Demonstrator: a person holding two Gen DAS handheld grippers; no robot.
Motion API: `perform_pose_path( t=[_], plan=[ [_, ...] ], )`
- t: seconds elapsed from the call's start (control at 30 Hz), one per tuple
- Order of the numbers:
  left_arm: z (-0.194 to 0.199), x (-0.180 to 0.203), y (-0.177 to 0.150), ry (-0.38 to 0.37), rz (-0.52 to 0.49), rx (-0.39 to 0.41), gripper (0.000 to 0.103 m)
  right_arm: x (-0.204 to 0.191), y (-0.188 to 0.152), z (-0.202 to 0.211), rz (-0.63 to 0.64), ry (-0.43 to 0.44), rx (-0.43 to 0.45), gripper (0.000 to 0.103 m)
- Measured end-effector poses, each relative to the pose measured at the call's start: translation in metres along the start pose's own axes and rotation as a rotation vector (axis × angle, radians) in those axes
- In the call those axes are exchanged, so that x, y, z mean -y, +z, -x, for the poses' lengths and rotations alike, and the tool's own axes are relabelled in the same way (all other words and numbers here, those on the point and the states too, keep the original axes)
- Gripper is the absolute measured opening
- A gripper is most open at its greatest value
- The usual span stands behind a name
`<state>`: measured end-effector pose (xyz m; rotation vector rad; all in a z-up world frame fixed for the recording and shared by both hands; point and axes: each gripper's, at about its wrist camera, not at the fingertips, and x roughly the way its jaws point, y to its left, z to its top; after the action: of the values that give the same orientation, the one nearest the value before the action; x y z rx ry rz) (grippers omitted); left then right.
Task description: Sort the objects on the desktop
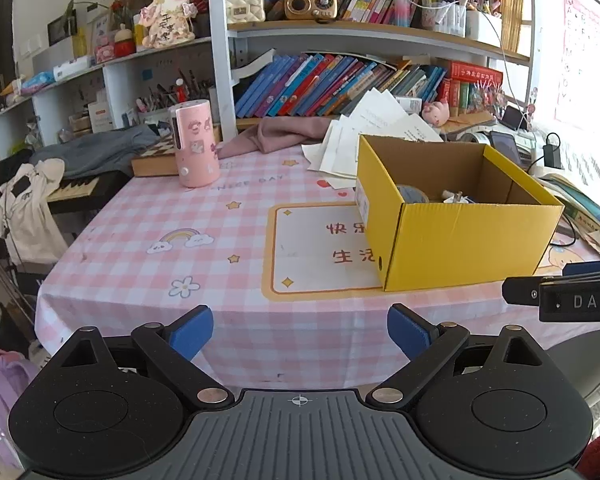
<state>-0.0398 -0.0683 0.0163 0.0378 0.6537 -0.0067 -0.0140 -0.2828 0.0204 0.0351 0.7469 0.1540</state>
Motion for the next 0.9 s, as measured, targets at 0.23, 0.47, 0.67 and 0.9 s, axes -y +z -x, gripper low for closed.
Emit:
perform_pose_path(
  t=[0.23,0.47,0.67,0.9],
  plan=[
    [0.0007,-0.0003,-0.0001,-0.014,-0.011,-0.008,0.097,-0.0013,-0.0007,0.0007,-0.001,0.006,-0.011,0.085],
    [0.0013,-0.0006,0.0013,-0.023,-0.020,-0.002,0.097,-0.0038,-0.0006,0.0015,-0.001,0.006,-0.014,0.086],
    [0.0001,-0.0039,0.0020,-0.019,-0.008,-0.011,0.097,-0.0042,0.0005,0.0015,0.000,0.007,-0.014,0.086],
    [0.0002,-0.0053,0.0018,-0.026,-0.007,-0.018,0.097,-0.0046,0.0004,0.0015,-0.001,0.007,-0.014,0.086]
  ],
)
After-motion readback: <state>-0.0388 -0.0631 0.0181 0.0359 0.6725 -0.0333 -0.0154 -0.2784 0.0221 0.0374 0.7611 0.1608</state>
